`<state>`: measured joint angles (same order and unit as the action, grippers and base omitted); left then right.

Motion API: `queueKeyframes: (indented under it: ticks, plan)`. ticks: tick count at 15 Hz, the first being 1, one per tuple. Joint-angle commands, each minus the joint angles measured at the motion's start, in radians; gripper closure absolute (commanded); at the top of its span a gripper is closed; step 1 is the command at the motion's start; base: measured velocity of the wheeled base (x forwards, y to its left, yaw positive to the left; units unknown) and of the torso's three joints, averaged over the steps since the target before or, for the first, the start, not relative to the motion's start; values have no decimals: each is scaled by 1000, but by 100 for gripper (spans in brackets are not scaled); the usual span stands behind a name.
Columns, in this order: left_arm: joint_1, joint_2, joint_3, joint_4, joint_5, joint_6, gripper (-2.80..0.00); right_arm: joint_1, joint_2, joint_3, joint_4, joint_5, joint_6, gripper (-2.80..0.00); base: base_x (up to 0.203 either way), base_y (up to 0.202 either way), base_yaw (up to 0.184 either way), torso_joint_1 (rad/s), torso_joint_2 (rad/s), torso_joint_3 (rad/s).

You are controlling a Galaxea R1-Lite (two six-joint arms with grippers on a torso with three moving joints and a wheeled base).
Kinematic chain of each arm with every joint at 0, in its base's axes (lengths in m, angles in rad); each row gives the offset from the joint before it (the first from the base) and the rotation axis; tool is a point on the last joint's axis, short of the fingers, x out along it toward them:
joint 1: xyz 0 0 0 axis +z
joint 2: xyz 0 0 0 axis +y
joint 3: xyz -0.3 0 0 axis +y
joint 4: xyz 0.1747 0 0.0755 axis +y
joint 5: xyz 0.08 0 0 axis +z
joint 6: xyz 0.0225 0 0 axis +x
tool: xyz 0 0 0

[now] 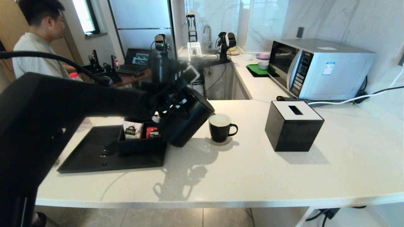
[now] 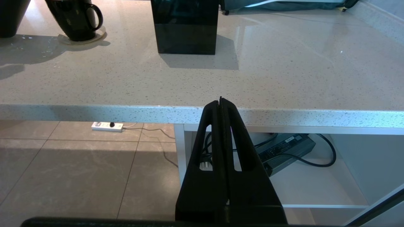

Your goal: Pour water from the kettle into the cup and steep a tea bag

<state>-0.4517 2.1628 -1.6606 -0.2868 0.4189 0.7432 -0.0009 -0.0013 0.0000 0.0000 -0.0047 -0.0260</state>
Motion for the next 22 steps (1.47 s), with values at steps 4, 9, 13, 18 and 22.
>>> queueKeyframes:
  ticks: [4, 9, 13, 18, 22]
  plan:
    - [4, 0, -39, 25, 3, 51, 0, -1, 1, 0, 0, 0, -1, 0, 0, 0, 0, 0, 0, 0]
    - [5, 0, -50, 54, 3, 73, 0, -1, 1, 0, 0, 0, 0, 0, 0, 0, 0, 0, 0, 0]
    - [4, 2, -51, 54, 3, 87, 0, 0, 1, 0, 0, 0, -1, 0, 0, 0, 0, 0, 0, 0]
    - [2, 3, -54, 55, 3, 104, 0, 1, 1, 0, 0, 0, -2, 0, 0, 0, 0, 0, 0, 0]
    - [-1, 5, -57, 54, 3, 125, 0, 1, 1, 0, 0, 0, 0, 0, 0, 0, 0, 0, 0, 0]
